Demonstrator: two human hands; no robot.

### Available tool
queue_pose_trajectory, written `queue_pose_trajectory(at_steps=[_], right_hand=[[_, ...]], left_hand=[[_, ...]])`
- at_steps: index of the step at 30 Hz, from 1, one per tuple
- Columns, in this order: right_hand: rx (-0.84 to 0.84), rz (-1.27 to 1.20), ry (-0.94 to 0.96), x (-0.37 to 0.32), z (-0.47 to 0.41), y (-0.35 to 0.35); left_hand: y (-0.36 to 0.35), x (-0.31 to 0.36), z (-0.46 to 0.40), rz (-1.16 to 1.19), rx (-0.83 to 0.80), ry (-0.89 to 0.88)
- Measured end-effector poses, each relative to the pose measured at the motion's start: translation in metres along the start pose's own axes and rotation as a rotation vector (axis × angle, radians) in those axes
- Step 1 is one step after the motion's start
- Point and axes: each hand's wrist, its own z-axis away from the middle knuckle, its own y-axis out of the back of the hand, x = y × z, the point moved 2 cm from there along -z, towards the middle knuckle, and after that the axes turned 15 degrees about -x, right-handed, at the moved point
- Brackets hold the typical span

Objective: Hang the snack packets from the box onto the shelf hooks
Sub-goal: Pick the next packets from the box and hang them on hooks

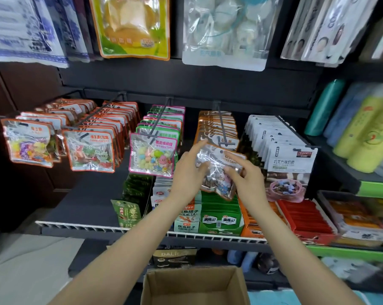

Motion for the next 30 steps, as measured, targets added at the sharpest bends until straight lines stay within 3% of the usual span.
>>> queue_pose_trajectory(at_steps=[8,22,30], right_hand=[[0.021,0.027,-0.036,0.002,-0.010,-0.003],[-0.009,0.392,-0.235,0.016,-0.052,-0.027],[-0.083,0.242,-0.195,0.001,0.009,-0.019]], left_hand=[[-0.004,-0.001,-0.003,-0.211,-0.042,0.041],[-0.009,-0.004,-0.044,-0.161,-0.190,0.204],[-0.014,-0.007,0.025,-0.224,-0.097,0.167]])
